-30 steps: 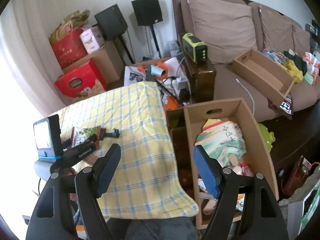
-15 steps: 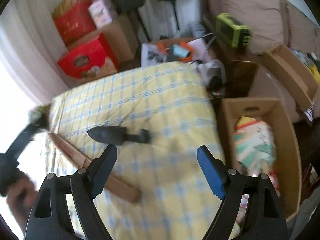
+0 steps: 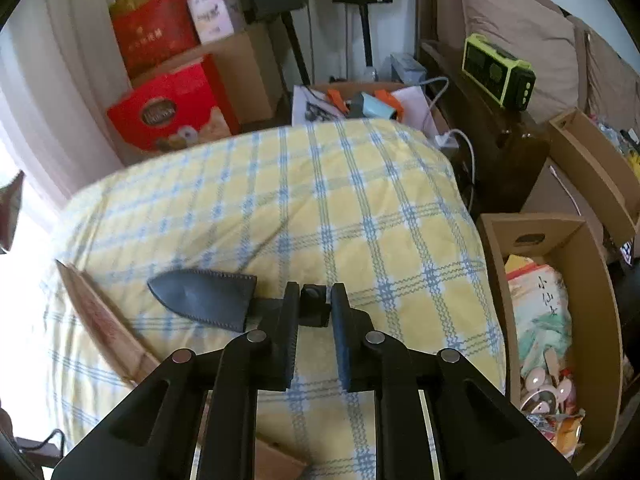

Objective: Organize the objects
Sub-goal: 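Close the right tool on the black trowel while the left tool holds the pea bag, then carry the pea bag in the left tool and trowel in the right tool over the box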

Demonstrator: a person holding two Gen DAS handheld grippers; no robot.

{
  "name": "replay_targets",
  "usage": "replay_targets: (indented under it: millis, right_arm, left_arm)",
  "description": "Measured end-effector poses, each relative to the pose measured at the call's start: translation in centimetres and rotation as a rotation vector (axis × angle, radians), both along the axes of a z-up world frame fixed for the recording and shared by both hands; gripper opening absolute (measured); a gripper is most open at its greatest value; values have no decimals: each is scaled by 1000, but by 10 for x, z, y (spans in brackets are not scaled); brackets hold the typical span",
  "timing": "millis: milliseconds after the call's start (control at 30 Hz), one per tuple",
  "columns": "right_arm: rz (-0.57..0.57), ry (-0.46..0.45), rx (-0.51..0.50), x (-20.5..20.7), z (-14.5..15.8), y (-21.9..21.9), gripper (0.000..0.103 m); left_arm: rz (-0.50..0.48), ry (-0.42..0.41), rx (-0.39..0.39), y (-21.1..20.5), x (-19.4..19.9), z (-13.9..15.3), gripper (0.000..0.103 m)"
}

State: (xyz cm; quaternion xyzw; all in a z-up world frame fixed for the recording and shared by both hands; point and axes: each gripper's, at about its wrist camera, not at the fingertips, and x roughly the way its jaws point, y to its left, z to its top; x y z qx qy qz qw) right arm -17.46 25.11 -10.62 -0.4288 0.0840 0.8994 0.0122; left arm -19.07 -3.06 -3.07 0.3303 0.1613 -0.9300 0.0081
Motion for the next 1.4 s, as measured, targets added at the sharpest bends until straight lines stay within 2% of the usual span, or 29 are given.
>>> replay_targets:
  millis: [167,400,567,733,867,967,1067,1100,1167,1267,1400]
  right_arm:
    - [-13,84,20,16,35,1,14]
    - [-50,176,94,38,88,11,14]
    - [-62,247,124,68,120,20,14]
    - [-70,285,157,94,138,38,14]
    - [-105,307,145,110,147,60,14]
    - [-138,311,143,118,147,76,14]
    - [-195,302,132,127,139,100,14]
    - [-218,295,121,131,135,110,14]
    - [-287,271,100,139,120,136,14]
    - [-420,208,75,154,92,182,14]
    - [-581,123,61,175,55,236,14]
  left_arm:
    - [-13,17,-13,9,9,14,40]
    - [-54,76,-57,37,33,52,39]
    - [-97,112,-93,59,51,74,40]
    - [-132,127,-140,82,61,86,40]
    - [-161,126,-159,99,64,87,40]
    - [-193,119,-158,112,64,87,40]
    - [-270,85,-68,124,61,82,40]
    - [-288,77,-60,130,61,81,40]
    - [-336,61,-53,146,61,77,40]
    - [-430,31,-2,172,63,69,40]
    - [-529,2,-12,213,68,55,40]
